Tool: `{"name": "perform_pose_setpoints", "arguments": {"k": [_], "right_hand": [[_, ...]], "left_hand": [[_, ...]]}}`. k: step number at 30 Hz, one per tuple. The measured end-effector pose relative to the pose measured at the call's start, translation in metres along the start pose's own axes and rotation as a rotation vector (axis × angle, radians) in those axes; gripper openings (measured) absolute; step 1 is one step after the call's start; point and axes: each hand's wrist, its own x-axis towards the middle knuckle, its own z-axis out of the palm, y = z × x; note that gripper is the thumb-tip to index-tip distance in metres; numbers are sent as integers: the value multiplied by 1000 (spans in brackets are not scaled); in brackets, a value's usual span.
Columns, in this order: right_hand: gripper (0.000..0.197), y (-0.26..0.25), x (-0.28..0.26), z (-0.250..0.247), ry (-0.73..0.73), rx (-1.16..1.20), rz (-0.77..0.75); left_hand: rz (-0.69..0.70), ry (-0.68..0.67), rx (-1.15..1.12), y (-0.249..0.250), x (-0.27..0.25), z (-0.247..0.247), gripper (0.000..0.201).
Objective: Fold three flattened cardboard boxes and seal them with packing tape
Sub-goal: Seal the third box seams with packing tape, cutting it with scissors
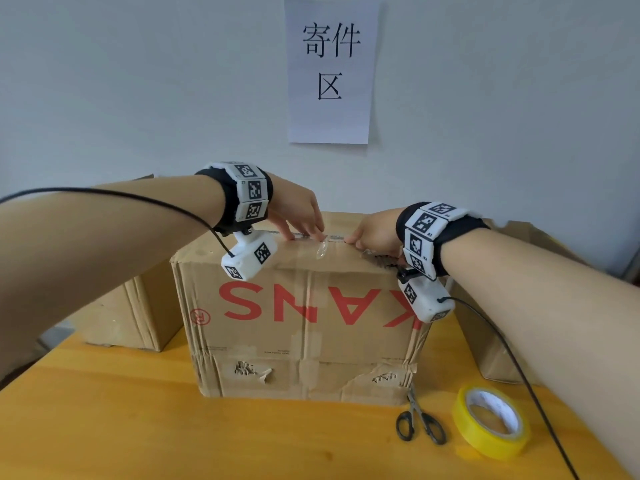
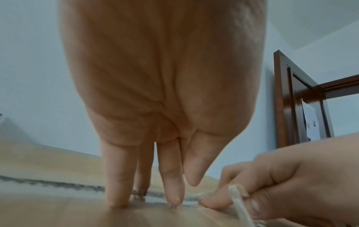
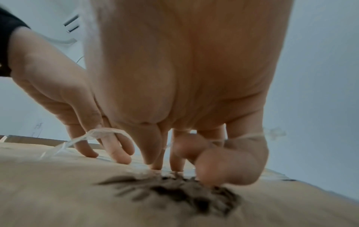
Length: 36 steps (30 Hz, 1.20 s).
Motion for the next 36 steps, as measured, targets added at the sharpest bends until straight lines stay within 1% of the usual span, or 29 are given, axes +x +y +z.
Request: {"name": "perform_pose_setpoints", "arguments": {"k": [2,8,14,18,21,25,28,30,31,33,35,36], "right_hand": [[39,3,1,2,46,33,3],[42,-4,-12,1,-9,97,44],[40,-5,-15,4,38,170,73],[43,-7,-18,0,35,101,64],[44,-7,-17,-2,28,64,63],[43,-6,-14,0,38,29,49],[39,-3,-13,-3,40,82,48],[36,0,-14,-4,77,165,44],[36,0,-15,-4,130,238,39],[38,2,-23,-4,251,479,2],[38,1,-35,-3,375,715,-68],[36,-1,-43,-2,415,806,-104]], "left_hand": [[-14,7,2,-7,-3,-3,35],[-101,27,33,-21,-14,-13,42],[-164,79,83,-25,-18,-17,40],[-232,96,142,-33,-25,-24,37],[-287,58,200,-35,-31,-30,28],[-324,47,232,-39,-44,-33,27],[-282,98,216,-43,-53,-34,28],[-196,146,125,-41,-61,-34,28],[-138,166,36,-38,-66,-33,30],[-17,184,-174,-29,-76,-29,32],[98,188,-387,-18,-88,-20,32],[150,192,-495,-13,-93,-14,31]]}}
